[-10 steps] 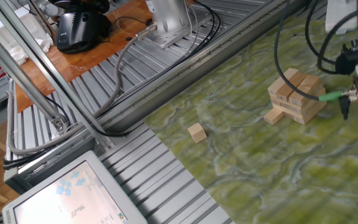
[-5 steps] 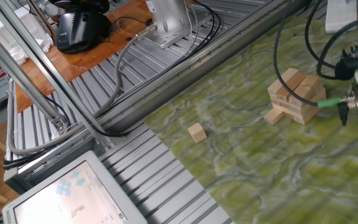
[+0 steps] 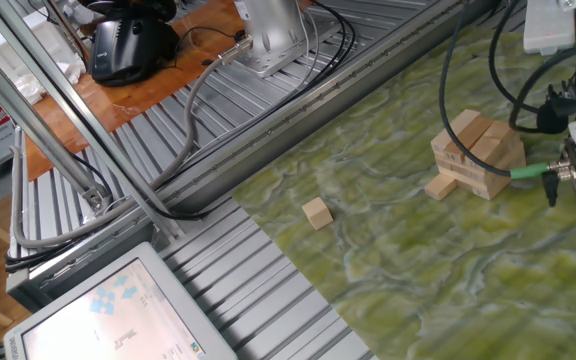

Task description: Turn on the desk lamp by pressing the button

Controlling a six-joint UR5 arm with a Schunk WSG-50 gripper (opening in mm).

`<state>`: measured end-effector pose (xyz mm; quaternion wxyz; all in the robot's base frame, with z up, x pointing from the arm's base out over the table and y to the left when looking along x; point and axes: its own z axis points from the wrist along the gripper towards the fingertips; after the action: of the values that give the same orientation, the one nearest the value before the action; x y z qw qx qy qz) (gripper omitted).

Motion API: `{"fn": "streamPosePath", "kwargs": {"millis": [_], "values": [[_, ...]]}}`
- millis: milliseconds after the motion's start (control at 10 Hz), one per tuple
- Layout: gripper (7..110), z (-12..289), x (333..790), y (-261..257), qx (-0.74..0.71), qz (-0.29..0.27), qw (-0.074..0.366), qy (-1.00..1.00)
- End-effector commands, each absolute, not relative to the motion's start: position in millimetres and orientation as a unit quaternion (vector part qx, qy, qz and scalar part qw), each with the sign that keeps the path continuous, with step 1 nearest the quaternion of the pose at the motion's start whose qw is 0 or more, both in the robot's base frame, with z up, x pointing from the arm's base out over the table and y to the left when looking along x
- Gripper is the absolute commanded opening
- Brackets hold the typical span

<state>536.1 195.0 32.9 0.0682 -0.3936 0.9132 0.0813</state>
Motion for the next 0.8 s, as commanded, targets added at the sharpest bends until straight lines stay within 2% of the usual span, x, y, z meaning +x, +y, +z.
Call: {"fn": "streamPosePath", "kwargs": {"millis": [0, 700], "values": [[7, 29.5, 533.3, 199.0, -0.389, 0.086, 0.069, 0.915], [7, 25.8, 529.0, 201.5, -0.386, 0.085, 0.068, 0.916]]}}
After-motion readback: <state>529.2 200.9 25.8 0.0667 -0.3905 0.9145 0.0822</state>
